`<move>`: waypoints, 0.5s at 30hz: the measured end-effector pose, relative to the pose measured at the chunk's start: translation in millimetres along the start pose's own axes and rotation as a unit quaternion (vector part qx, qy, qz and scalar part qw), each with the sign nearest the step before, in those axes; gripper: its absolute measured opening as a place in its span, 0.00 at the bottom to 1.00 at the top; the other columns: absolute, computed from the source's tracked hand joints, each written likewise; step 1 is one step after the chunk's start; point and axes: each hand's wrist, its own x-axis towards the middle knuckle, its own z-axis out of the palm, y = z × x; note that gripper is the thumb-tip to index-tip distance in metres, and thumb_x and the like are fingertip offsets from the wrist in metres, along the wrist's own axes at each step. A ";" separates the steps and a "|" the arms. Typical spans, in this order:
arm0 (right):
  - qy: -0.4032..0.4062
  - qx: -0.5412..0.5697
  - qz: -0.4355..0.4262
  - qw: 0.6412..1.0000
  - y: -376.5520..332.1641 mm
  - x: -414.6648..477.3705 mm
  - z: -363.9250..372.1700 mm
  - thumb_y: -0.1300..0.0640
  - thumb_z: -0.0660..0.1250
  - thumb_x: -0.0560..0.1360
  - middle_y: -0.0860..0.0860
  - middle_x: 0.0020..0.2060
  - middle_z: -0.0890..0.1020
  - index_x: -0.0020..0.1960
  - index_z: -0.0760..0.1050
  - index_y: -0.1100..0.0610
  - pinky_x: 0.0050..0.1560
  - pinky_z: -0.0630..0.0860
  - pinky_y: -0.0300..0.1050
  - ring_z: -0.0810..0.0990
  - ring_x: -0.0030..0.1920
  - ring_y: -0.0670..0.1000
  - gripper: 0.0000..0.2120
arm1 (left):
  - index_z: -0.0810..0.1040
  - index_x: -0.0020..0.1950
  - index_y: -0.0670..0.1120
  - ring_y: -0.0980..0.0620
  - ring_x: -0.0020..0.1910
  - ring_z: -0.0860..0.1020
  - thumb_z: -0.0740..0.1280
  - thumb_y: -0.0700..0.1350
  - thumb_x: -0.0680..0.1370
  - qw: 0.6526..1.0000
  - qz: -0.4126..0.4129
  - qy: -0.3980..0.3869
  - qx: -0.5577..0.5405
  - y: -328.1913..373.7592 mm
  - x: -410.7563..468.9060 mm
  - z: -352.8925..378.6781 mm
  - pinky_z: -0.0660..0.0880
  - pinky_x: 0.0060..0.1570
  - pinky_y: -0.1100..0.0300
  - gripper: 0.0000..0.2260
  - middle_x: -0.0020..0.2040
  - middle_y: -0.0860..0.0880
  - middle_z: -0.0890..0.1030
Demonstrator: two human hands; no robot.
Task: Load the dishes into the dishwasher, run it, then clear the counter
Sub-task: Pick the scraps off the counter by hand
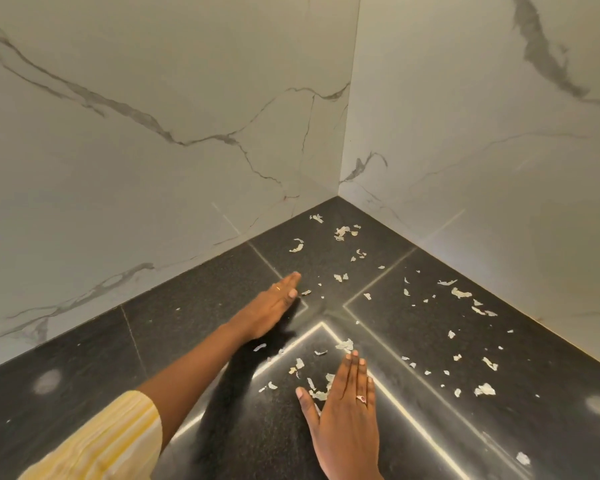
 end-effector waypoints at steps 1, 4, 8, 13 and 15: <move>-0.017 0.010 0.007 1.000 -1.4 0.1 -4.6 0.31 0.26 0.70 0.63 0.70 0.65 0.71 0.56 0.69 0.72 0.45 0.44 0.67 0.69 0.59 0.50 | 0.45 0.77 0.51 0.55 0.74 0.48 0.41 0.58 0.79 1.000 -0.014 0.018 0.007 -2.4 9.0 -5.8 0.41 0.67 0.64 0.27 0.77 0.52 0.46; -0.051 0.030 -0.009 0.998 -6.2 -0.7 -13.1 0.36 0.34 0.77 0.63 0.58 0.78 0.60 0.74 0.70 0.69 0.45 0.43 0.80 0.57 0.60 0.45 | 0.43 0.77 0.44 0.50 0.76 0.44 0.42 0.53 0.82 0.997 -0.055 0.036 0.049 -9.6 46.4 -22.2 0.40 0.72 0.59 0.25 0.77 0.46 0.44; -0.055 0.026 0.001 0.998 -2.3 1.0 -5.9 0.35 0.34 0.77 0.62 0.56 0.80 0.58 0.76 0.69 0.66 0.49 0.45 0.80 0.55 0.59 0.45 | 0.43 0.76 0.41 0.47 0.76 0.44 0.43 0.53 0.82 0.993 -0.090 0.045 0.062 -11.8 95.1 -34.3 0.43 0.74 0.53 0.26 0.77 0.43 0.45; -0.066 0.034 0.000 0.997 0.3 2.3 -1.0 0.30 0.36 0.74 0.62 0.58 0.78 0.60 0.74 0.69 0.67 0.48 0.45 0.79 0.57 0.59 0.48 | 0.51 0.77 0.43 0.48 0.76 0.50 0.43 0.51 0.83 0.996 -0.033 0.000 0.084 5.6 114.5 -20.9 0.45 0.74 0.53 0.23 0.77 0.44 0.52; -0.070 0.026 -0.007 0.997 0.0 1.7 0.6 0.30 0.37 0.73 0.63 0.59 0.78 0.61 0.73 0.70 0.68 0.48 0.46 0.79 0.58 0.59 0.49 | 0.51 0.77 0.44 0.50 0.76 0.48 0.42 0.52 0.83 0.991 0.022 -0.039 0.126 16.5 105.8 -3.8 0.43 0.73 0.55 0.23 0.77 0.46 0.51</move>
